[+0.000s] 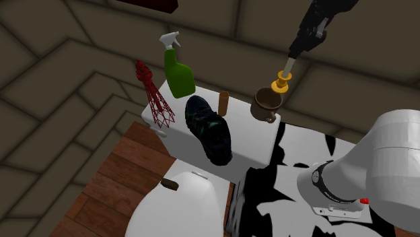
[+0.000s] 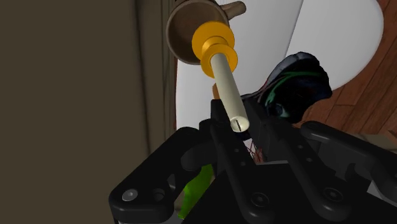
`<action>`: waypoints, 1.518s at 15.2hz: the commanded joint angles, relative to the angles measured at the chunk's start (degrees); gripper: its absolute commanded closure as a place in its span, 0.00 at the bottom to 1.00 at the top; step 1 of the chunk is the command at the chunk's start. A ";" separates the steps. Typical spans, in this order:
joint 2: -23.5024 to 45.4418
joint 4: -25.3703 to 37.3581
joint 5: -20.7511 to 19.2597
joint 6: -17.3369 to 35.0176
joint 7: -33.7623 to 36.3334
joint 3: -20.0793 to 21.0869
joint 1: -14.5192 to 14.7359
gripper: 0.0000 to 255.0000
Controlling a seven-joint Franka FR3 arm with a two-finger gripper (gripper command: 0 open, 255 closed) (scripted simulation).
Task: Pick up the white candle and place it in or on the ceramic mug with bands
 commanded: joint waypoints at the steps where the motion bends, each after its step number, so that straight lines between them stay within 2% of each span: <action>1: -0.34 -1.52 -0.31 1.08 -0.07 -0.36 -0.24 1.00; 13: -1.18 -10.86 -2.31 9.52 -0.27 -2.39 -1.59 1.00; 20: -1.17 -10.86 -2.28 9.53 -0.30 -2.36 -1.63 1.00; 21: -1.14 -10.85 -2.29 9.55 -0.31 -2.38 -1.63 0.00; 23: -1.07 -10.82 -2.28 9.59 -0.30 -2.39 -1.60 0.00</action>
